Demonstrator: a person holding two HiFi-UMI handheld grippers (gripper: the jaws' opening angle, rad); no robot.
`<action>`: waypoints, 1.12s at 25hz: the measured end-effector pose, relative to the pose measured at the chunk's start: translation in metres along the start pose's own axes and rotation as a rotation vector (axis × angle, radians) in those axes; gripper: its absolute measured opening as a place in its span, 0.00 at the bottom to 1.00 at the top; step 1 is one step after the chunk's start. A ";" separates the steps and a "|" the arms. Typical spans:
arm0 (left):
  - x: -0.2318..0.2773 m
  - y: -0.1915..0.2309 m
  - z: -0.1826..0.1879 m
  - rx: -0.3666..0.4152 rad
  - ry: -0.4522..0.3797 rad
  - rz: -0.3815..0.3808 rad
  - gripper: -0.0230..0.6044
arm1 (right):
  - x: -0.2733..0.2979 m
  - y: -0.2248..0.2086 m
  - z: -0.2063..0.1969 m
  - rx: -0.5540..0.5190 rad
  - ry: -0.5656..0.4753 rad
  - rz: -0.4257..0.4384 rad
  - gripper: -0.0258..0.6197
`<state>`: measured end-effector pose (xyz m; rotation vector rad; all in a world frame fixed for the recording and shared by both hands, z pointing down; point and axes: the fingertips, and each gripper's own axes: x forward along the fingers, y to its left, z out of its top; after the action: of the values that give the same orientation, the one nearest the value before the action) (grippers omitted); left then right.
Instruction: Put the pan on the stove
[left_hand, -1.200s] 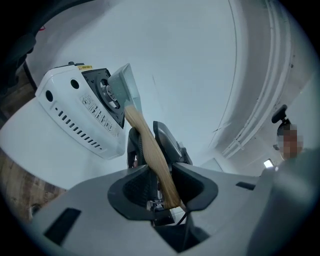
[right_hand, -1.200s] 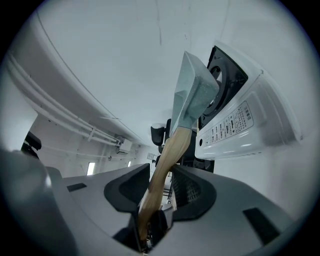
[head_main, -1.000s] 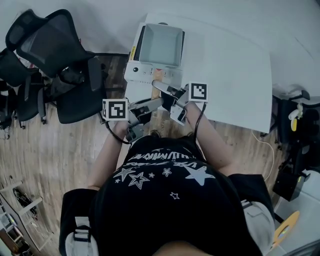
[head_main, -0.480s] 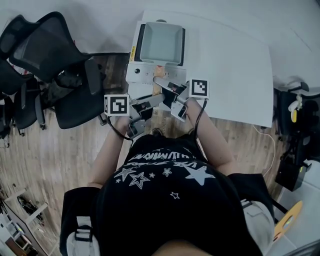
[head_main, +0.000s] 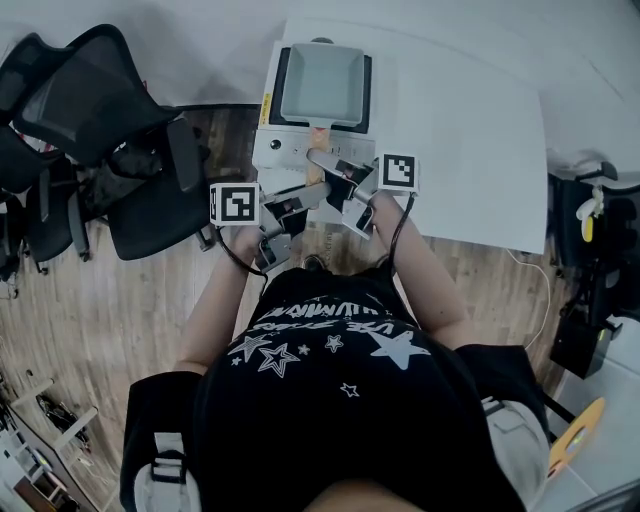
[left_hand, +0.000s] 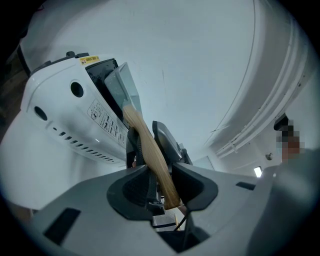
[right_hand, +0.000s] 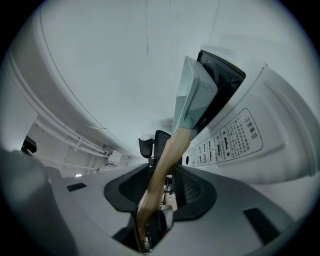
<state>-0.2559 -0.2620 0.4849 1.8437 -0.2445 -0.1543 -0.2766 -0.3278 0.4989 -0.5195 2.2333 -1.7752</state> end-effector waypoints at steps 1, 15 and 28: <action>0.000 0.000 0.000 -0.004 -0.001 -0.001 0.24 | 0.000 0.000 0.000 0.004 0.001 0.003 0.26; 0.002 0.008 -0.003 -0.005 -0.013 0.031 0.24 | -0.003 -0.009 -0.001 -0.010 0.012 -0.054 0.26; -0.001 0.024 -0.001 0.010 -0.033 0.074 0.24 | 0.002 -0.017 -0.001 0.029 -0.032 -0.111 0.24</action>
<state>-0.2586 -0.2674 0.5081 1.8403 -0.3372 -0.1324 -0.2767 -0.3308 0.5162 -0.6729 2.1931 -1.8356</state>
